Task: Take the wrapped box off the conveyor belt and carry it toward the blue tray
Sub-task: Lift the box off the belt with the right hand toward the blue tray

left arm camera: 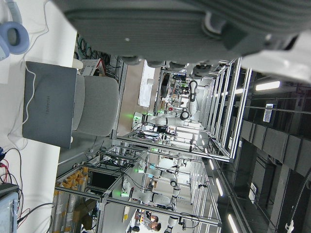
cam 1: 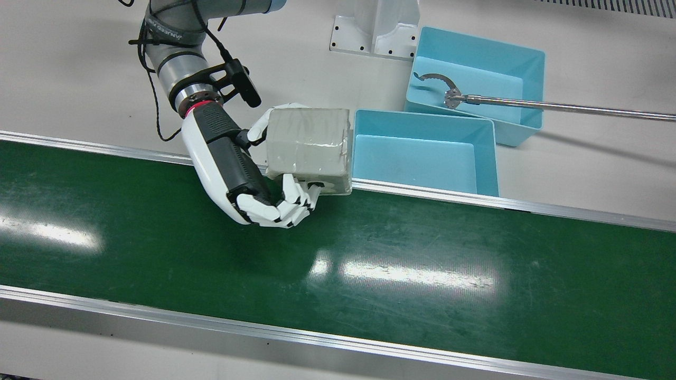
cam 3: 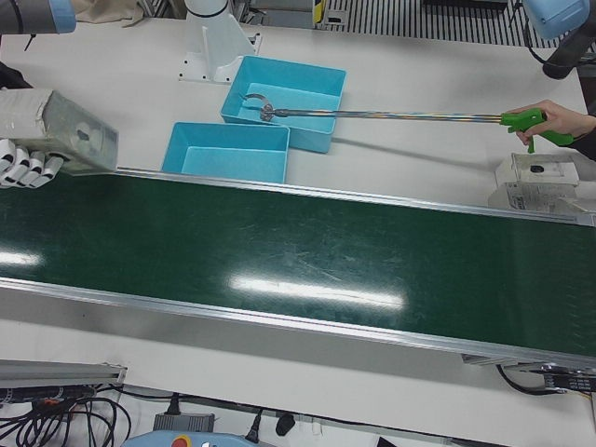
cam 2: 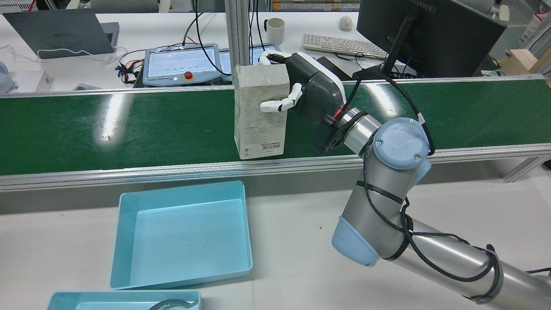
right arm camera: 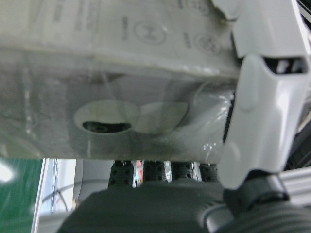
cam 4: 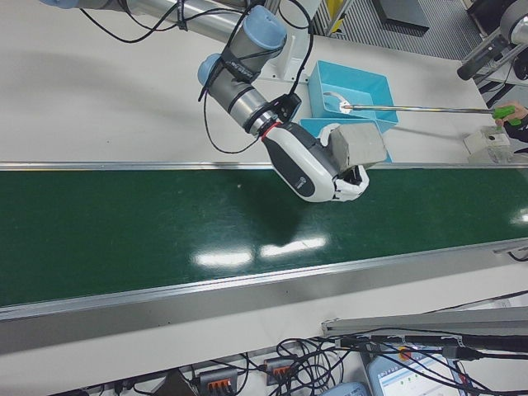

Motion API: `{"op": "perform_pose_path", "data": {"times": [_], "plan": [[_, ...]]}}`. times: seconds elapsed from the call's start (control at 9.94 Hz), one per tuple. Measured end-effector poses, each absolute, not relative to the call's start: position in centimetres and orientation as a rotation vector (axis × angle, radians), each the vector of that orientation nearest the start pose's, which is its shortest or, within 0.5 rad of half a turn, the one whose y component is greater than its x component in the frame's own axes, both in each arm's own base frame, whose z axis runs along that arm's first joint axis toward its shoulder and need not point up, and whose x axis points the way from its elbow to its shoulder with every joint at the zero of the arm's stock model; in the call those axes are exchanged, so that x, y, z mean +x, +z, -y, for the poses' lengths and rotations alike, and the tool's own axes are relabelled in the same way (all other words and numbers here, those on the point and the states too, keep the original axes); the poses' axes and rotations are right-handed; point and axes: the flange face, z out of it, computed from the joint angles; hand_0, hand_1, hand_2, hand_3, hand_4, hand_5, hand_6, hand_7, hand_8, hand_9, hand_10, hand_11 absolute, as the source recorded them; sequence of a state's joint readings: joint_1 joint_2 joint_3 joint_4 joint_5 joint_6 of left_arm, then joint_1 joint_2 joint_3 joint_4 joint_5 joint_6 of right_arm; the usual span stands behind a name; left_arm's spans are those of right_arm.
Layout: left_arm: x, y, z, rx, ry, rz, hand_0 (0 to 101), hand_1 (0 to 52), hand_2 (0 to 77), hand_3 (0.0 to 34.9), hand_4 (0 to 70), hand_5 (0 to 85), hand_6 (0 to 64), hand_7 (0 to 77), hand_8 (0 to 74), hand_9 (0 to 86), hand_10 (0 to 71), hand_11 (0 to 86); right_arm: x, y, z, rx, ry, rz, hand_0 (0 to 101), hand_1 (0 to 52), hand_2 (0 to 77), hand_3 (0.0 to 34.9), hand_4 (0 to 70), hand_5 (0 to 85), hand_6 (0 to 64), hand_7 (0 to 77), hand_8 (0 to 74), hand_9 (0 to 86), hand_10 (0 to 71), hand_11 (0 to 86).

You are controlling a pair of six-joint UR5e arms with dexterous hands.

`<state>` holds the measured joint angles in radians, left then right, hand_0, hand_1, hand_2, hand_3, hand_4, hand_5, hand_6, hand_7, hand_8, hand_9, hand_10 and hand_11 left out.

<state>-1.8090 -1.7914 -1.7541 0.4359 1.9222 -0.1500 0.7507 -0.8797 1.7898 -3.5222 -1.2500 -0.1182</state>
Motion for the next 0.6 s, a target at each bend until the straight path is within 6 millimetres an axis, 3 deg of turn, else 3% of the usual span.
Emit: {"op": "perform_pose_path", "data": {"times": [0.1, 0.2, 0.3, 0.4, 0.5, 0.6], "plan": [[-22.5, 52.6, 50.5, -0.303, -2.279, -2.191, 0, 0.0, 1.1, 0.0, 0.0, 1.1, 0.0, 0.0, 0.0, 0.0, 0.0, 0.0, -37.2, 19.5, 54.2, 0.750, -1.633, -2.808, 51, 3.8, 34.4, 2.3, 33.8, 70.4, 39.3, 70.4, 49.1, 63.8, 49.1, 48.0], [-22.5, 52.6, 50.5, -0.303, -2.279, -2.191, 0, 0.0, 0.5, 0.0, 0.0, 1.1, 0.0, 0.0, 0.0, 0.0, 0.0, 0.0, -39.2, 17.8, 52.2, 0.757, -1.603, -2.816, 51, 3.8, 34.4, 2.0, 37.6, 71.4, 46.4, 72.0, 54.5, 72.0, 51.8, 53.5], [-22.5, 52.6, 50.5, -0.303, -2.279, -2.191, 0, 0.0, 0.5, 0.0, 0.0, 1.1, 0.0, 0.0, 0.0, 0.0, 0.0, 0.0, -41.5, 16.2, 50.1, 0.756, -1.583, -2.826, 51, 3.8, 34.4, 1.3, 39.3, 70.4, 54.5, 76.9, 59.4, 71.4, 52.9, 60.0], [-22.5, 52.6, 50.5, -0.303, -2.279, -2.191, 0, 0.0, 0.5, 0.0, 0.0, 1.1, 0.0, 0.0, 0.0, 0.0, 0.0, 0.0, -43.9, 14.9, 48.1, 0.733, -1.574, -2.848, 51, 3.8, 34.4, 1.3, 39.3, 70.4, 54.5, 76.9, 59.4, 71.4, 52.9, 60.0], [-22.5, 52.6, 50.5, -0.303, -2.279, -2.191, 0, 0.0, 0.5, 0.0, 0.0, 1.1, 0.5, 0.0, 0.0, 0.0, 0.5, 0.0, -46.1, 13.7, 46.5, 0.706, -1.568, -2.870, 51, 2.7, 43.1, 0.0, 52.4, 80.2, 61.6, 77.4, 70.4, 84.0, 67.1, 84.0], [-22.5, 52.6, 50.5, -0.303, -2.279, -2.191, 0, 0.0, 0.5, 0.0, 0.0, 1.1, 0.5, 0.0, 0.0, 0.0, 0.5, 0.0, -48.1, 13.0, 45.4, 0.703, -1.547, -2.883, 50, 2.2, 44.2, 0.0, 65.4, 80.7, 61.6, 77.4, 70.4, 84.0, 69.8, 84.0]]}}
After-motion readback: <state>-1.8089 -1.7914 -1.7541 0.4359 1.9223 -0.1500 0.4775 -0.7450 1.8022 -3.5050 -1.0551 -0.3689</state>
